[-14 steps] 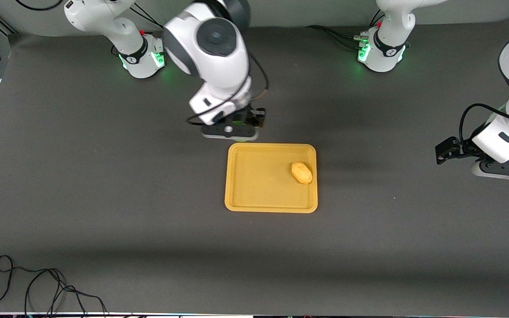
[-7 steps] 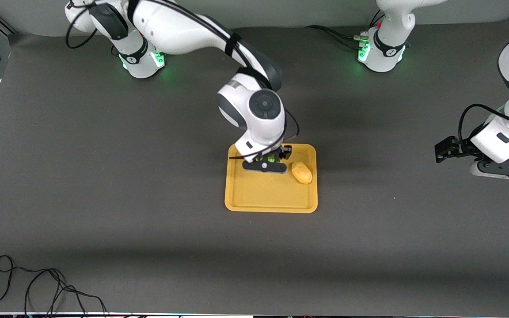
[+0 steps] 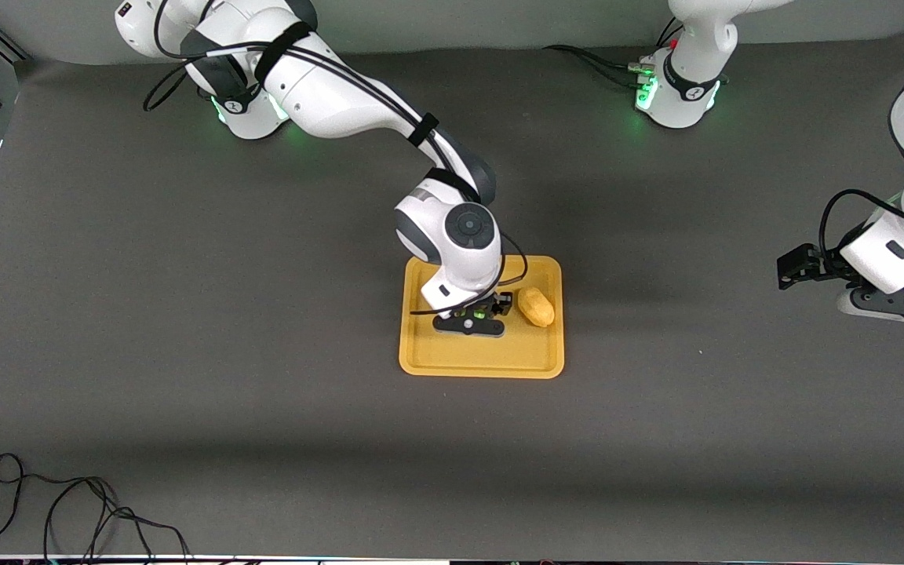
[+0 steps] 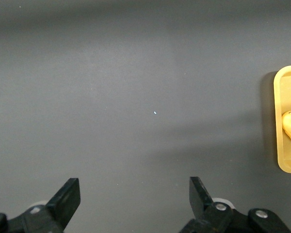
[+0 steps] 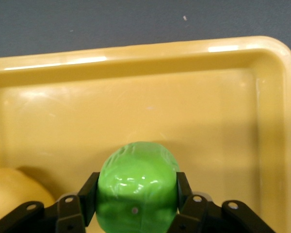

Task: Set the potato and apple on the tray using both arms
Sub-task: 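Lower the apple onto the tray beside the potato and open the right gripper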

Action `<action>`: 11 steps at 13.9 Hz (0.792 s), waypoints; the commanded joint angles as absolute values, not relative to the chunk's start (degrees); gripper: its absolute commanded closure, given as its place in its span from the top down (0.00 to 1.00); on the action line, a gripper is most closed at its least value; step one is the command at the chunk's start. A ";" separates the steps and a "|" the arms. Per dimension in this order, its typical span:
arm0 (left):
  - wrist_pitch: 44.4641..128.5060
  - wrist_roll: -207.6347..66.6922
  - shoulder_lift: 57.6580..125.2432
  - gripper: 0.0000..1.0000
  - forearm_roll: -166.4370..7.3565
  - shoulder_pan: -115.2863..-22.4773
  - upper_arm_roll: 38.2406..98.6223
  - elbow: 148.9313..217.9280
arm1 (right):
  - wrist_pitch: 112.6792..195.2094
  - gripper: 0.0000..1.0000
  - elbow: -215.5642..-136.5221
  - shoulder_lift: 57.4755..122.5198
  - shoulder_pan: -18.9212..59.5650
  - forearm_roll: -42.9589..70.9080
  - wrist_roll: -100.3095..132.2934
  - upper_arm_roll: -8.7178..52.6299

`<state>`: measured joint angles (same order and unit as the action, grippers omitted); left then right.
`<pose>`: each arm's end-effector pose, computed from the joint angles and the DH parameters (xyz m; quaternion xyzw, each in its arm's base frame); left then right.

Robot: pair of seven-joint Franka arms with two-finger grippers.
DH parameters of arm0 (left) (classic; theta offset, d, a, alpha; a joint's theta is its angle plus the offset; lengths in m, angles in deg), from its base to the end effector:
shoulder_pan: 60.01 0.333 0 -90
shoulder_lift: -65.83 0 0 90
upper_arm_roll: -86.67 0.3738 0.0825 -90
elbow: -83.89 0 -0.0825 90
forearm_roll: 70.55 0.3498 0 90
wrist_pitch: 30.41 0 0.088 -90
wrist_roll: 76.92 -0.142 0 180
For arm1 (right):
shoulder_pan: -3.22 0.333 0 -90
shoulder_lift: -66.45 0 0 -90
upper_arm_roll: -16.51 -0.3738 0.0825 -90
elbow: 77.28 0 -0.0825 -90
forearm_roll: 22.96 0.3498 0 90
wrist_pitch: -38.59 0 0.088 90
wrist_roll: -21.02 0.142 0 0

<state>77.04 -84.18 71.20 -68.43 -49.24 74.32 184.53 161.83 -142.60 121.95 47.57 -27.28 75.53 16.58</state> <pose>0.5672 -0.0069 0.5417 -0.9965 0.0818 -0.0133 0.0084 0.5701 0.5490 0.2304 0.9969 -0.0689 0.0384 0.0051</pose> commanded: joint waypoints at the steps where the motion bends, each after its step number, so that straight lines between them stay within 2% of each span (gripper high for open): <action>1: 76.37 -85.27 71.01 1.00 -68.00 -49.02 74.10 184.70 | 162.43 0.49 -142.76 122.17 47.87 -28.67 77.36 17.30; 2: 76.37 -85.45 71.01 1.00 -68.43 -48.93 74.10 184.62 | 162.43 0.59 -142.94 122.17 47.87 -28.67 77.45 17.38; 3: 76.37 -85.53 71.01 1.00 -68.53 -48.93 74.10 184.62 | 162.43 0.97 -142.94 122.17 47.87 -28.50 77.62 17.39; 4: 76.37 -85.54 71.01 1.00 -68.53 -49.02 74.10 184.62 | 162.43 1.00 -142.85 122.08 47.79 -28.24 77.80 17.39; 6: 76.29 -85.62 71.01 1.00 -68.53 -49.02 74.10 184.44 | 160.86 1.00 -142.06 120.25 47.87 -28.06 79.55 17.39; 11: 76.28 -85.54 71.89 1.00 -68.53 -49.11 74.10 184.26 | 140.67 1.00 -138.29 107.25 47.70 -27.18 79.47 17.21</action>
<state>77.04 -84.65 71.73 -68.46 -49.24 74.28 184.61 148.11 -137.93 114.28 47.59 -27.33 77.79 17.10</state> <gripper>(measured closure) 0.000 0.000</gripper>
